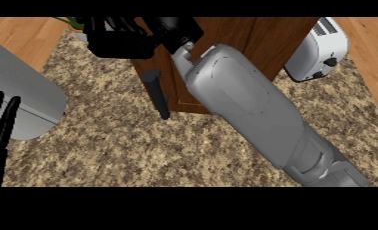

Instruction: Pick up the wine, place it into the cabinet and close the cabinet

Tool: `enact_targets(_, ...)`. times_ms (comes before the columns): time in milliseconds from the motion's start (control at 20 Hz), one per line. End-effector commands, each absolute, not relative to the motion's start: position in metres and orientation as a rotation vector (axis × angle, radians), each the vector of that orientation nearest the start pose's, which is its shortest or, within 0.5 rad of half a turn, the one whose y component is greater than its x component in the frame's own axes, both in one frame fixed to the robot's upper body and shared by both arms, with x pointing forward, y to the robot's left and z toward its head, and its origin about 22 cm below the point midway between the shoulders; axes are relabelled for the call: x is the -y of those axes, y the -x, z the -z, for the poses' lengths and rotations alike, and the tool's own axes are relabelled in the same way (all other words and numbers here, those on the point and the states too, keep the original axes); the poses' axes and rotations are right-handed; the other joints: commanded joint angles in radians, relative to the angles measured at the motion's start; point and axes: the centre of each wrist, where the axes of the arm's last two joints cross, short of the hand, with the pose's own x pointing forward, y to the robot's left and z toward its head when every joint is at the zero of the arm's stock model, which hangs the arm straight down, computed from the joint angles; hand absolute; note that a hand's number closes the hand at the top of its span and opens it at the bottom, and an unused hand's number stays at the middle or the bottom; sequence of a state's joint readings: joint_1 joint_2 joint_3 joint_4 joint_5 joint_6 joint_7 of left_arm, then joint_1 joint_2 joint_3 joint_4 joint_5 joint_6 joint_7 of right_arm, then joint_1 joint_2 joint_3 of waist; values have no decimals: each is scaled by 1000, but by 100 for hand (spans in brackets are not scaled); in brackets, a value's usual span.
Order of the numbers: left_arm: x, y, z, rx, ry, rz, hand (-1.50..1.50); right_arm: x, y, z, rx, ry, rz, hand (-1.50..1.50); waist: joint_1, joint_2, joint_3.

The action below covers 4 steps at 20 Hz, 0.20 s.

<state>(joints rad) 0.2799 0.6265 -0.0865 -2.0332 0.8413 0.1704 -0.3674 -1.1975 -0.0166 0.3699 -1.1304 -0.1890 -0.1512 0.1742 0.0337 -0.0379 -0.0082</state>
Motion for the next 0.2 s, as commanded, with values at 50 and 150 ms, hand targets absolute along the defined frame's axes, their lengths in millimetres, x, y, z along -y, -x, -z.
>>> enact_targets(50,-308,-173,-97,1956,231,-208,-150,42,-405,-232,1892,-129,-599,150,2,52,7)
enact_targets(150,-307,-173,-99,1954,234,-210,-150,43,-402,-224,1870,-139,-597,150,-8,48,7)
